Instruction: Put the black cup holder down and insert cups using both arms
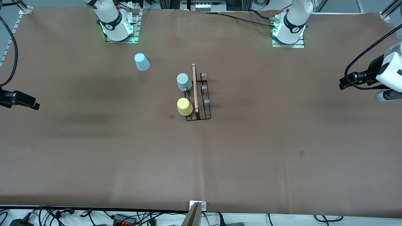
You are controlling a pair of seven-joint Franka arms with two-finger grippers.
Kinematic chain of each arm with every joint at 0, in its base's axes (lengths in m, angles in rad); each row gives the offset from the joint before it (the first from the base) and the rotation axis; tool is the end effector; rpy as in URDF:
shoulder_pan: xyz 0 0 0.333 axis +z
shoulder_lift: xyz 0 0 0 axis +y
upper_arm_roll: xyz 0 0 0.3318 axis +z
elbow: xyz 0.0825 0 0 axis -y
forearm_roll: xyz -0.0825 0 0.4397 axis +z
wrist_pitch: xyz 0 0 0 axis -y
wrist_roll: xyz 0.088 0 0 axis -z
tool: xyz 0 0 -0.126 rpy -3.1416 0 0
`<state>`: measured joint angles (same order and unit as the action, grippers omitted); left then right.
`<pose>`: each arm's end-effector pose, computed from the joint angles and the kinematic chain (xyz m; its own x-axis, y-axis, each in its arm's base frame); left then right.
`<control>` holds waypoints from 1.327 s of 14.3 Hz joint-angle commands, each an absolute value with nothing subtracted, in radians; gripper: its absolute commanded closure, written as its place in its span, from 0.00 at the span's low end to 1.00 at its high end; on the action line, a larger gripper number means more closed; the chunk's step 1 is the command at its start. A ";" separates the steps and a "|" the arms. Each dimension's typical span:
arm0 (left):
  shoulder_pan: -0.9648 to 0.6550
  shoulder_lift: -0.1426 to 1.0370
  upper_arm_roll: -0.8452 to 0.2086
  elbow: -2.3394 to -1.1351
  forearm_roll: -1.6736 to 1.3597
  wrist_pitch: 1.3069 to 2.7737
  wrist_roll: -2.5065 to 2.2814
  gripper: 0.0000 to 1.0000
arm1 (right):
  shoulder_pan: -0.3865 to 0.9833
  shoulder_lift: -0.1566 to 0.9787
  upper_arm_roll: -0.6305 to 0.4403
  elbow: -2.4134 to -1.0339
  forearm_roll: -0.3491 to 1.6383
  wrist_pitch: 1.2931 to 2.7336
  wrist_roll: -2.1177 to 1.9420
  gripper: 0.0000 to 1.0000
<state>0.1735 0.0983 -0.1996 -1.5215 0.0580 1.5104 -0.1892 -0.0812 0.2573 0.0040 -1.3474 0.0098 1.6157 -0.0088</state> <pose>0.6312 -0.0034 0.5824 0.9815 0.1647 -0.0981 0.1596 -0.9855 -0.0579 0.6938 -0.0528 0.5754 0.9976 -0.0689 0.0111 -0.0688 -0.9976 -0.0107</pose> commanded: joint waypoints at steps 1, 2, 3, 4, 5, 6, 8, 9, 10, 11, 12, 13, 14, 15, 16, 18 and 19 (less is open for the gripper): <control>0.178 0.084 -0.201 -1.523 0.051 1.496 -0.181 0.00 | -0.077 0.073 0.006 -1.616 -0.015 1.733 -0.006 0.00; 0.178 0.084 -0.201 -1.523 0.051 1.496 -0.181 0.00 | -0.074 0.036 0.009 -1.675 -0.023 1.750 -0.006 0.00; 0.178 0.084 -0.201 -1.523 0.051 1.496 -0.181 0.00 | -0.074 0.014 0.011 -1.705 -0.023 1.750 -0.003 0.00; 0.178 0.084 -0.201 -1.523 0.051 1.496 -0.181 0.00 | -0.075 0.003 0.011 -1.718 -0.021 1.743 -0.008 0.00; 0.178 0.084 -0.201 -1.523 0.051 1.496 -0.181 0.00 | -0.077 -0.006 0.009 -1.718 -0.021 1.735 -0.014 0.00; 0.178 0.084 -0.201 -1.523 0.051 1.496 -0.181 0.00 | -0.078 -0.014 0.008 -1.717 -0.021 1.726 -0.017 0.00; 0.178 0.084 -0.201 -1.523 0.051 1.496 -0.181 0.00 | -0.075 -0.028 0.008 -1.717 -0.018 1.724 -0.014 0.00; 0.178 0.084 -0.201 -1.523 0.051 1.496 -0.181 0.00 | -0.077 -0.028 0.008 -1.718 -0.018 1.729 -0.015 0.00; 0.178 0.084 -0.201 -1.523 0.051 1.496 -0.181 0.00 | -0.078 -0.028 0.008 -1.718 -0.012 1.721 -0.015 0.00; 0.178 0.084 -0.201 -1.523 0.051 1.496 -0.181 0.00 | -0.078 -0.035 0.006 -1.726 -0.008 1.720 -0.014 0.00; 0.178 0.084 -0.201 -1.523 0.051 1.496 -0.181 0.00 | -0.077 -0.041 0.006 -1.727 -0.008 1.714 -0.012 0.00; 0.178 0.084 -0.201 -1.523 0.051 1.496 -0.181 0.00 | -0.077 -0.043 0.008 -1.724 -0.009 1.692 -0.014 0.00; 0.178 0.084 -0.201 -1.523 0.051 1.496 -0.181 0.00 | -0.077 -0.043 0.008 -1.724 -0.009 1.695 -0.012 0.00; 0.178 0.084 -0.201 -1.523 0.051 1.496 -0.181 0.00 | -0.077 -0.040 0.008 -1.724 -0.006 1.700 -0.003 0.00; 0.178 0.084 -0.201 -1.523 0.051 1.496 -0.181 0.00 | -0.080 -0.041 0.008 -1.724 -0.006 1.697 -0.003 0.00; 0.178 0.084 -0.201 -1.523 0.051 1.496 -0.181 0.00 | -0.077 -0.040 0.008 -1.729 -0.008 1.695 -0.006 0.00; 0.178 0.084 -0.201 -1.523 0.051 1.496 -0.181 0.00 | -0.075 -0.038 0.008 -1.729 -0.009 1.695 -0.008 0.00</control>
<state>0.1735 0.0983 -0.1996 -1.5215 0.0580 1.5103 -0.1892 -0.0767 -0.0125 0.0069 -1.6998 -0.0075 1.6965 -0.0080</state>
